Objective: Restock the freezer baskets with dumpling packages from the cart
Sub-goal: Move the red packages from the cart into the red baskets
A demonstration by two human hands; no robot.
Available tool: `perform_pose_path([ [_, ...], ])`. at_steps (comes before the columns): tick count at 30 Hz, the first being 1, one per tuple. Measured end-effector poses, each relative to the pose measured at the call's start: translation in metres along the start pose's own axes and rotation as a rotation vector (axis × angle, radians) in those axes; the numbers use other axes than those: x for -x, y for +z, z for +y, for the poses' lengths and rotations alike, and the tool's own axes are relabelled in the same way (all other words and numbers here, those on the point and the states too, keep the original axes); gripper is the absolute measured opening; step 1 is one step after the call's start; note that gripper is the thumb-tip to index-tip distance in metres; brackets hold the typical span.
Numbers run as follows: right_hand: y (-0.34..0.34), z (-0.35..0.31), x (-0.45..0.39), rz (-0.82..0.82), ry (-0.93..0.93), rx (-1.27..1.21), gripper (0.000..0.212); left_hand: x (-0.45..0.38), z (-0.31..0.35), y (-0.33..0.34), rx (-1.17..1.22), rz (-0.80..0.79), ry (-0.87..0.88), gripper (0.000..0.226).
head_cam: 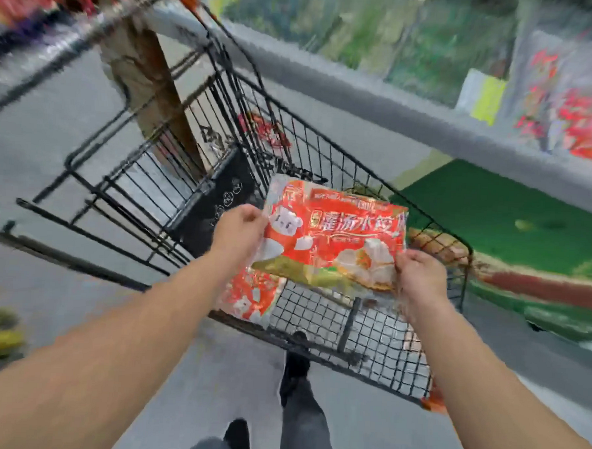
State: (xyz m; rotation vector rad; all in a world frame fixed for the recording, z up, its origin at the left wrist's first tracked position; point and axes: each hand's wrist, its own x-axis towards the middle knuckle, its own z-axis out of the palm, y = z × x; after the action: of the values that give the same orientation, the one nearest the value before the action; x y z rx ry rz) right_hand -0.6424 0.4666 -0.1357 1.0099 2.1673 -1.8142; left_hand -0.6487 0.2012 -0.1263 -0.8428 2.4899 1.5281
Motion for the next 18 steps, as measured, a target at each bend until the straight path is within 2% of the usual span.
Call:
perform_pose_path([
  [5, -0.046, -0.057, 0.082, 0.102, -0.131, -0.113, 0.016, 0.068, 0.070, -0.058, 0.185, 0.001, 0.170, 0.013],
  [9, -0.080, -0.102, 0.143, 0.109, -0.130, -0.284, 0.023, 0.108, 0.115, -0.079, 0.262, -0.010, 0.226, 0.018],
  [13, -0.128, -0.130, 0.178, 0.161, -0.217, -0.350, 0.018, 0.149, 0.155, -0.080, 0.306, -0.013, 0.283, 0.012],
  [18, -0.188, -0.142, 0.185, 0.175, -0.290, -0.368, 0.021, 0.188, 0.193, -0.053, 0.393, -0.040, 0.280, 0.021],
])
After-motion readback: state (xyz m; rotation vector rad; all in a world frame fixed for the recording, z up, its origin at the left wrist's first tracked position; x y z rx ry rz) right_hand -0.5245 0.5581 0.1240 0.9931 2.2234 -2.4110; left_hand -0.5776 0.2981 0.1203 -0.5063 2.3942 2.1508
